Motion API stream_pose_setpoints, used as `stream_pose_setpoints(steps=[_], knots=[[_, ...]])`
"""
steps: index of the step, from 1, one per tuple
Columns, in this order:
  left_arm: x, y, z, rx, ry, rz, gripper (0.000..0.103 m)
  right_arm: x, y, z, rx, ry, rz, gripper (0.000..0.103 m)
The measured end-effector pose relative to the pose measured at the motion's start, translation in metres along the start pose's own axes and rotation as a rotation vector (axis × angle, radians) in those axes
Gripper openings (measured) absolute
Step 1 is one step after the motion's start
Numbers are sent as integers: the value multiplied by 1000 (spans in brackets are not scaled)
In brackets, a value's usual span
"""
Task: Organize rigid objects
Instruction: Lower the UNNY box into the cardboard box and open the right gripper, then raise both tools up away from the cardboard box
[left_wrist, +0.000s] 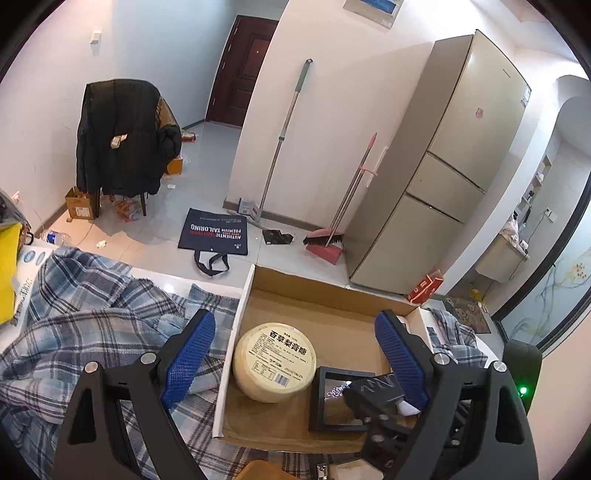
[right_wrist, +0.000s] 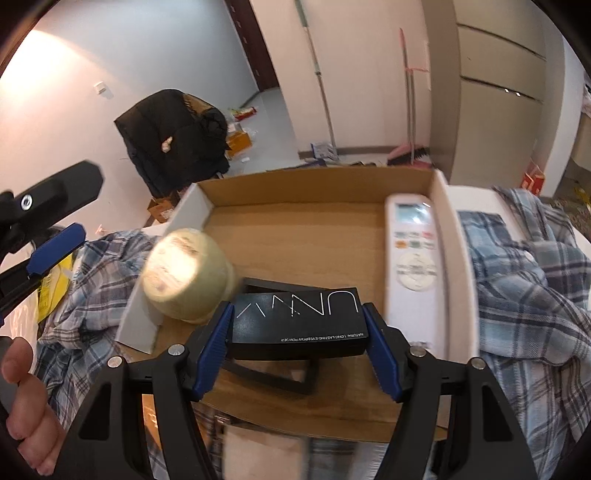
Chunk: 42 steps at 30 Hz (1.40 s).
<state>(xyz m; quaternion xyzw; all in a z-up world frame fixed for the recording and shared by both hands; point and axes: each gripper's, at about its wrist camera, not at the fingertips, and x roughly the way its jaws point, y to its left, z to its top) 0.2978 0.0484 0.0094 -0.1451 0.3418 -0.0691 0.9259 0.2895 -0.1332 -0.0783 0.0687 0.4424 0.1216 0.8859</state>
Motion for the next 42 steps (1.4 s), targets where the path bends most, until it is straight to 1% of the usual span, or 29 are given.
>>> stream_pose_setpoints(steps=[4, 7, 9, 10, 13, 15, 18, 21, 22, 24, 25, 27, 29, 30, 32, 35, 36, 40, 42], knots=[[0, 4, 1, -6, 2, 5, 90, 8, 14, -3, -23, -9, 16, 68], [0, 8, 2, -23, 6, -3, 90, 9, 22, -8, -62, -37, -18, 68], [-1, 8, 3, -21, 4, -6, 90, 8, 25, -9, -85, -55, -20, 70], [-1, 7, 3, -19, 2, -8, 90, 7, 26, -10, -90, -64, -25, 73], [-3, 5, 4, -13, -4, -11, 90, 0, 30, -11, -119, -102, -50, 73], [-7, 2, 5, -5, -13, -11, 90, -8, 31, -9, -135, -126, -75, 73], [-18, -2, 8, 4, -43, -21, 90, -32, 26, -3, -138, -182, -102, 73], [-35, -5, 12, 5, -84, -52, 90, -60, 16, 6, -121, -243, -125, 73], [-40, -6, 13, -3, -102, -60, 90, -70, 12, 8, -113, -263, -126, 73], [-50, -9, 16, -15, -135, -47, 90, -92, 5, 12, -95, -302, -122, 73], [-56, -13, 17, -5, -158, -38, 90, -103, 1, 12, -91, -319, -123, 73], [-72, -25, 16, 30, -232, -15, 90, -125, -5, 10, -92, -356, -137, 73], [-94, -43, 12, 81, -339, 22, 90, -146, -8, 5, -101, -391, -148, 73], [-103, -52, 10, 111, -376, 27, 90, -158, -11, 1, -109, -410, -154, 73], [-122, -72, 5, 174, -420, 11, 90, -182, -15, -11, -123, -455, -167, 73], [-142, -97, -1, 242, -433, -28, 90, -211, -22, -27, -131, -505, -180, 73], [-148, -104, -3, 260, -441, -27, 90, -220, -27, -32, -126, -519, -185, 73], [-179, -124, -27, 343, -573, -22, 90, -243, -43, -54, -88, -540, -187, 73], [-196, -126, -41, 343, -630, -47, 90, -250, -48, -65, -82, -541, -186, 73]])
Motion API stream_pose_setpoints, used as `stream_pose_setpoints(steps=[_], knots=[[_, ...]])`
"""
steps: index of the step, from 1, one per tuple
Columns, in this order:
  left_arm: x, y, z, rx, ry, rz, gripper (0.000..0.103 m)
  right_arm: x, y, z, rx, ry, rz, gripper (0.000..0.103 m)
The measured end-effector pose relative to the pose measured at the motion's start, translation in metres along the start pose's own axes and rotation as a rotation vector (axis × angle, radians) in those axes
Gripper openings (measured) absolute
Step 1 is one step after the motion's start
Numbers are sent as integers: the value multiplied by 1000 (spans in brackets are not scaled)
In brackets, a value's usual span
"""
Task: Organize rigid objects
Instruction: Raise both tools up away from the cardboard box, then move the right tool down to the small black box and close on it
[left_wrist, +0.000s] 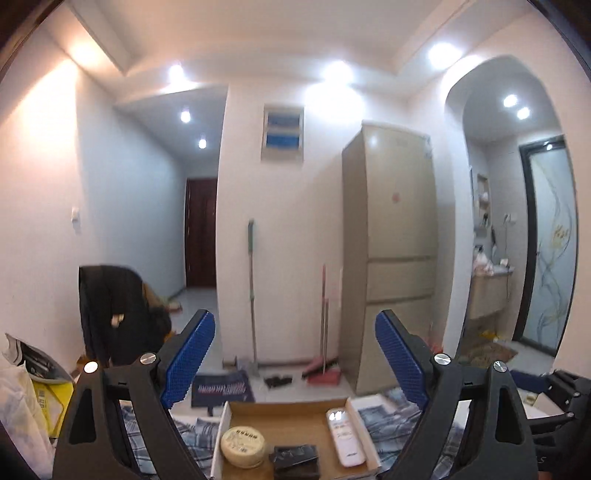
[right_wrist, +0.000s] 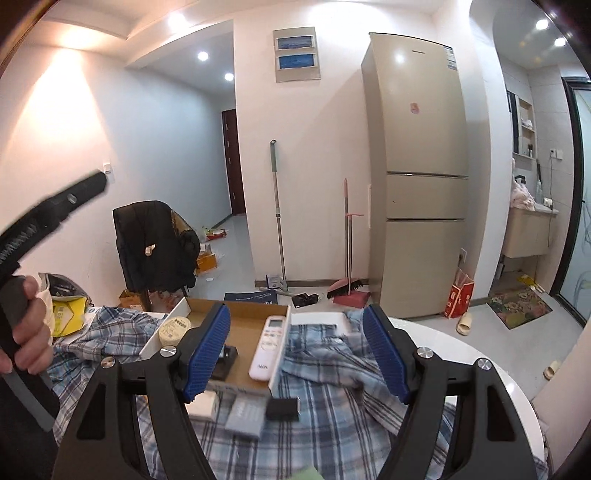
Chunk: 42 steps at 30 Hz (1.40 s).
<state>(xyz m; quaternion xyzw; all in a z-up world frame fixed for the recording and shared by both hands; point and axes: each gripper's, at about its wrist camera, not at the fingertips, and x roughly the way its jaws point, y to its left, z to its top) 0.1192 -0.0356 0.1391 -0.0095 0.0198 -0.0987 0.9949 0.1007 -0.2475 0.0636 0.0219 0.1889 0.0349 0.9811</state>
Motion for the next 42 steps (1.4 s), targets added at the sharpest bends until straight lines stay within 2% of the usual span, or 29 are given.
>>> stream_pose_setpoints(steps=[2, 4, 5, 8, 11, 13, 17, 22, 24, 26, 30, 34, 39, 42], knots=[[-24, 0, -2, -47, -85, 5, 90, -8, -5, -7, 1, 2, -2, 73], [-46, 5, -6, -115, -174, 64, 90, -11, -6, -12, 3, 5, 0, 73], [-54, 7, -7, -131, -192, 84, 90, -12, -6, -14, 4, 8, 2, 73], [-58, 6, -6, -91, -145, 52, 90, -14, -8, -16, 3, 19, 6, 73], [-57, -2, -6, -22, -88, 72, 92, -14, -9, -15, 11, 19, 8, 73], [-54, -8, -6, 11, -44, 46, 93, -12, -7, -9, 20, 20, 12, 73], [-49, -11, -5, -18, 0, 8, 93, -16, -1, 13, 28, -14, 23, 73], [-49, -4, -3, -42, -19, -5, 94, -13, 9, 34, 57, -53, -40, 73], [-49, -1, -6, -41, -22, -1, 94, -5, 8, 33, 88, -45, -65, 73], [-49, 4, -14, -37, -22, 9, 94, 5, 7, 28, 89, -32, -33, 73], [-34, 18, -37, -57, 50, -6, 94, 26, 10, 8, 55, -18, -38, 73], [-6, 33, -68, -79, 147, 20, 94, 57, 13, -15, 12, 70, -84, 73], [19, 47, -109, -105, 281, 70, 94, 92, 9, -51, -11, 219, -64, 73], [33, 53, -127, -112, 340, 103, 94, 116, 14, -74, -72, 358, -57, 73]])
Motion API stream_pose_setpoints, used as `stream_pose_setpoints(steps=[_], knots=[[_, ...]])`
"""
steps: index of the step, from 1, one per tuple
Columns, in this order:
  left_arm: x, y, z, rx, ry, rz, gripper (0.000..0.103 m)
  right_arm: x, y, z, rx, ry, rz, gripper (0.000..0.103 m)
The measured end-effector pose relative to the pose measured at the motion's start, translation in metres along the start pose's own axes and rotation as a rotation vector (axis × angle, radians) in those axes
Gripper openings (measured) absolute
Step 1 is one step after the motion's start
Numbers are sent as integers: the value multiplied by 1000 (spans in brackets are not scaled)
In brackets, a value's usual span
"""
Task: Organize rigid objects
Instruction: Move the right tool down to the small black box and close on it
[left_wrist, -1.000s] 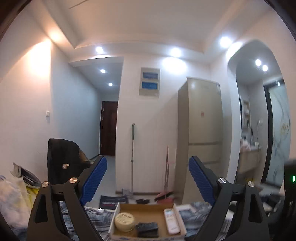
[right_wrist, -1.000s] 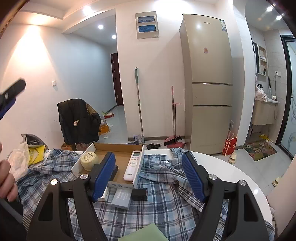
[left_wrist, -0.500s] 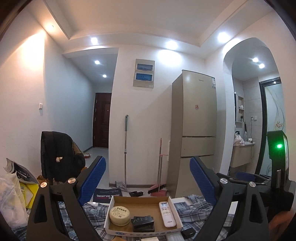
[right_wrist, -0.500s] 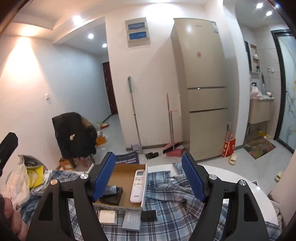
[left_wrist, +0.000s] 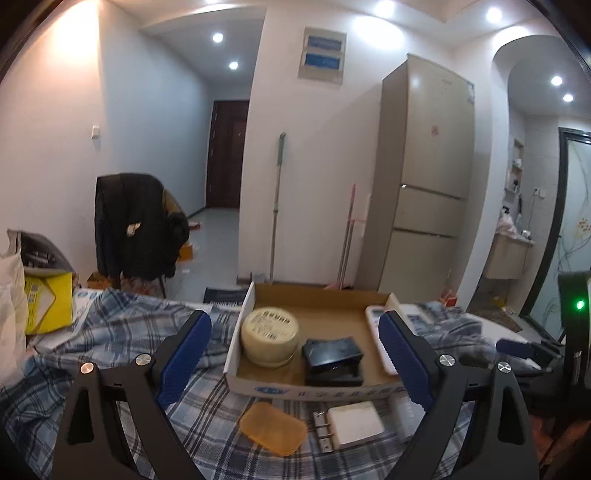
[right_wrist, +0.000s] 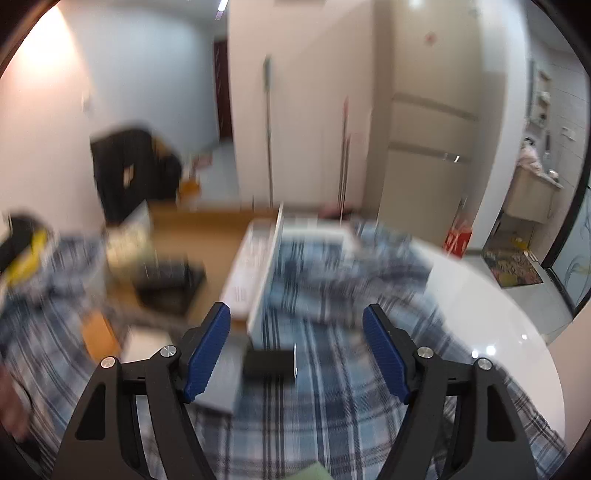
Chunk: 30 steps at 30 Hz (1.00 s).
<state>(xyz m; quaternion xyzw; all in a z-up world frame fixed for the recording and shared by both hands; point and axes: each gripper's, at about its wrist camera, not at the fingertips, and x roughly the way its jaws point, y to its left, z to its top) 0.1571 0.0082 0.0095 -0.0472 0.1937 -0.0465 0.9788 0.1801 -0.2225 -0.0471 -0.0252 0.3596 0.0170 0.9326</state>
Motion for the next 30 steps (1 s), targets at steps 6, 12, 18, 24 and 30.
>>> stream_pose_setpoints(steps=[6, 12, 18, 24, 30], knots=[[20, 10, -10, -48, 73, 5, 94, 28, 12, -17, -35, 113, 60, 73], [30, 11, -17, -51, 109, 36, 94, 36, 17, -25, -57, 122, 22, 62], [26, 13, -17, -65, 83, 43, 94, 35, 17, -24, -56, 106, 26, 55], [23, 1, -19, -15, 49, 39, 94, 41, 10, -22, -25, 114, 19, 41], [19, -6, -17, 17, 49, 2, 94, 40, 7, -21, 2, 105, 42, 40]])
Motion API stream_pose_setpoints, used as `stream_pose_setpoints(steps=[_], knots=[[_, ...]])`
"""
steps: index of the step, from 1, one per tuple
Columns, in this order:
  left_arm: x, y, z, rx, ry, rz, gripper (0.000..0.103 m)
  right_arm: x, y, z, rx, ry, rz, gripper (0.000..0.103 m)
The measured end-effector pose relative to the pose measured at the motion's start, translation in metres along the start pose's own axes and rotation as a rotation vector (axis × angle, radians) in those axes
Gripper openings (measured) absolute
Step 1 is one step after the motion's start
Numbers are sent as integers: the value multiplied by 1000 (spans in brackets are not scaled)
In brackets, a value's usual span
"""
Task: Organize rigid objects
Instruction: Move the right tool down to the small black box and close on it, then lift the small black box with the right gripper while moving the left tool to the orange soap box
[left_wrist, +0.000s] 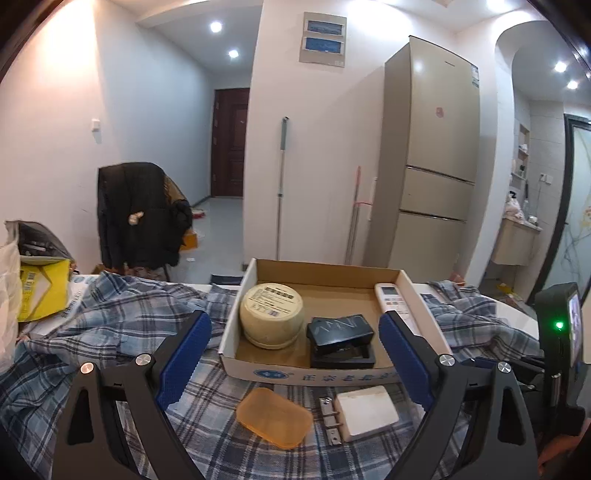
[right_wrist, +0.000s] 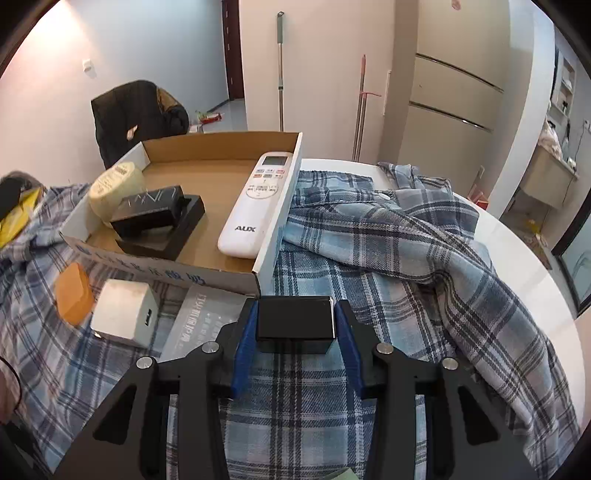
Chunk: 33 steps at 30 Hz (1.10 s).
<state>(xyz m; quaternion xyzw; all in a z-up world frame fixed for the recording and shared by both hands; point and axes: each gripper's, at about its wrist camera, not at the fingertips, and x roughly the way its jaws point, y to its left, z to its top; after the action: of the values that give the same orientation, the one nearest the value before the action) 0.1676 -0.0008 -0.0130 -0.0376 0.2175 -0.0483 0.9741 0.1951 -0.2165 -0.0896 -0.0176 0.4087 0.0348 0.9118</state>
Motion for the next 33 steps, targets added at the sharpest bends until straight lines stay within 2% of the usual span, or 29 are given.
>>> stream_pose_setpoints(steps=[2, 4, 6, 8, 12, 16, 19, 22, 24, 29, 33], knots=[[1, 3, 5, 6, 33, -27, 94, -5, -3, 2, 12, -27, -5, 40], [-1, 10, 12, 16, 44, -17, 94, -14, -4, 4, 10, -70, -13, 40], [-5, 21, 18, -5, 21, -7, 94, -23, -2, 6, 3, -111, 19, 40], [-5, 35, 23, -45, 36, -14, 94, -26, 2, 6, -4, -131, 59, 40], [5, 59, 24, -137, 90, 0, 94, -22, 13, 4, -12, -96, 146, 40], [17, 66, 15, -195, 146, -21, 94, -18, 22, -1, -45, -72, 141, 41], [20, 58, 12, -164, 160, -20, 94, -18, 26, -4, -70, -77, 139, 41], [17, 48, 15, -156, 174, -85, 94, -17, 29, -6, -81, -68, 159, 42], [12, 40, 16, -135, 156, -111, 94, -14, 32, -8, -89, -56, 160, 42], [11, 27, 14, -76, 156, -110, 94, -10, 37, -10, -118, -51, 153, 48], [13, 24, 13, -67, 162, -105, 94, -8, 39, -9, -127, -59, 130, 48]])
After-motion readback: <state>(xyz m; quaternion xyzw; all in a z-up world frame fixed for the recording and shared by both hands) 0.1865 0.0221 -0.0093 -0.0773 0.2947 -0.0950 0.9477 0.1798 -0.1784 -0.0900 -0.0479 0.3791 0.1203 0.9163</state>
